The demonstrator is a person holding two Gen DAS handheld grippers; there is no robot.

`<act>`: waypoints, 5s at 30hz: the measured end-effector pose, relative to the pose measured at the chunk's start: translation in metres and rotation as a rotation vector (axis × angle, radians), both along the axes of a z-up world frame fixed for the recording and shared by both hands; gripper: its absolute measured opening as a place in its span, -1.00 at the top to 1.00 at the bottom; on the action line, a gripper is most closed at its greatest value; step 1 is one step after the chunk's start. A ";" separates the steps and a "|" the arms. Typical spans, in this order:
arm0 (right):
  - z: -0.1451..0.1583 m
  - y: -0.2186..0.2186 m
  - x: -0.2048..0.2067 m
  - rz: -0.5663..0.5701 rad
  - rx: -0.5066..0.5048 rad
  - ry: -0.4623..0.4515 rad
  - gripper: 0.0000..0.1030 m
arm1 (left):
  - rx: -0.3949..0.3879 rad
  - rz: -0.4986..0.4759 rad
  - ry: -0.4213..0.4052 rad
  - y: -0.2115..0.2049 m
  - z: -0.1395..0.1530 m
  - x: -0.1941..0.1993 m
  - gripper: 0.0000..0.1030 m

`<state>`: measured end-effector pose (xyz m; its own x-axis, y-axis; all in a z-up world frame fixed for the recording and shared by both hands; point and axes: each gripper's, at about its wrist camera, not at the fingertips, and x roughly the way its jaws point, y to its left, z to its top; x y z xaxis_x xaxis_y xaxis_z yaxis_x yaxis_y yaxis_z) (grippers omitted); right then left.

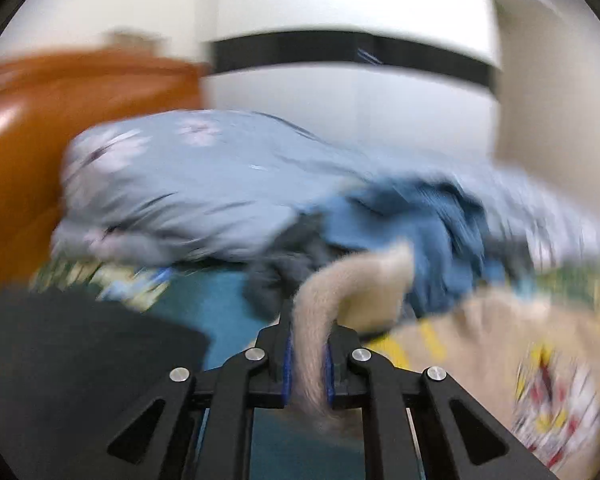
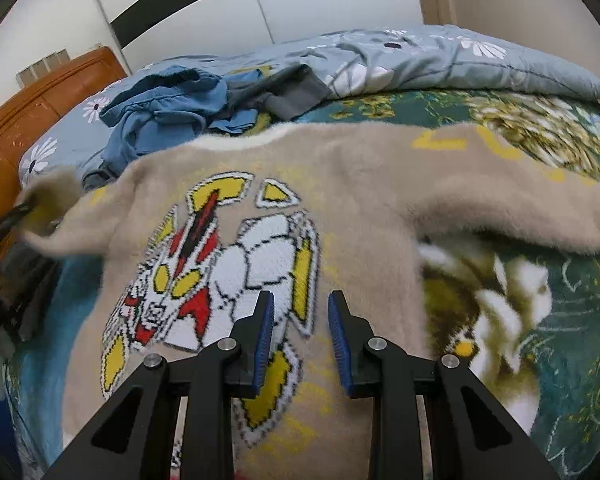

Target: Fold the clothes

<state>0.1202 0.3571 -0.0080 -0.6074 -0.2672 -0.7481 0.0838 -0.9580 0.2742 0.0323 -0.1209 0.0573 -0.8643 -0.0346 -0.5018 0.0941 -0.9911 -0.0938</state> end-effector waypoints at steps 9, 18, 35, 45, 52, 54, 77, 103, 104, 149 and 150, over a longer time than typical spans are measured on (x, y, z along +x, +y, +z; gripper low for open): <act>-0.001 -0.003 0.003 0.012 0.009 0.000 0.44 | 0.186 0.143 -0.151 -0.036 -0.057 0.020 0.75; -0.003 -0.001 0.006 0.007 0.006 -0.002 0.44 | 0.167 0.135 -0.198 -0.025 -0.070 0.013 0.48; -0.006 0.002 0.008 0.003 -0.026 0.004 0.44 | 0.318 -0.358 0.241 0.079 0.054 0.004 0.78; -0.003 0.025 0.015 -0.043 -0.105 0.010 0.44 | 0.189 -0.744 -0.093 0.243 -0.035 -0.012 0.78; -0.001 0.039 0.011 -0.077 -0.190 0.001 0.44 | 0.108 -0.732 -0.289 0.270 -0.089 -0.016 0.68; -0.001 0.041 0.008 -0.085 -0.215 -0.003 0.44 | 0.131 -0.749 -0.322 0.271 -0.095 -0.014 0.38; -0.023 0.038 -0.069 -0.206 -0.519 -0.070 0.44 | 0.074 -0.312 -0.354 0.119 -0.102 0.012 -0.45; -0.014 0.099 -0.051 -0.308 -0.476 0.034 0.87 | 0.137 -0.211 -0.345 0.106 -0.110 -0.005 -0.50; -0.015 0.100 -0.050 -0.309 -0.483 0.033 0.87 | 0.139 -0.212 -0.343 0.105 -0.109 -0.004 -0.50; 0.053 0.252 -0.006 -0.660 -0.388 0.239 0.80 | 0.091 -0.475 -0.277 0.163 -0.070 0.007 -0.55; 0.066 0.240 -0.008 -0.625 -0.366 0.265 0.80 | 0.103 -0.461 -0.276 0.155 -0.070 0.008 -0.55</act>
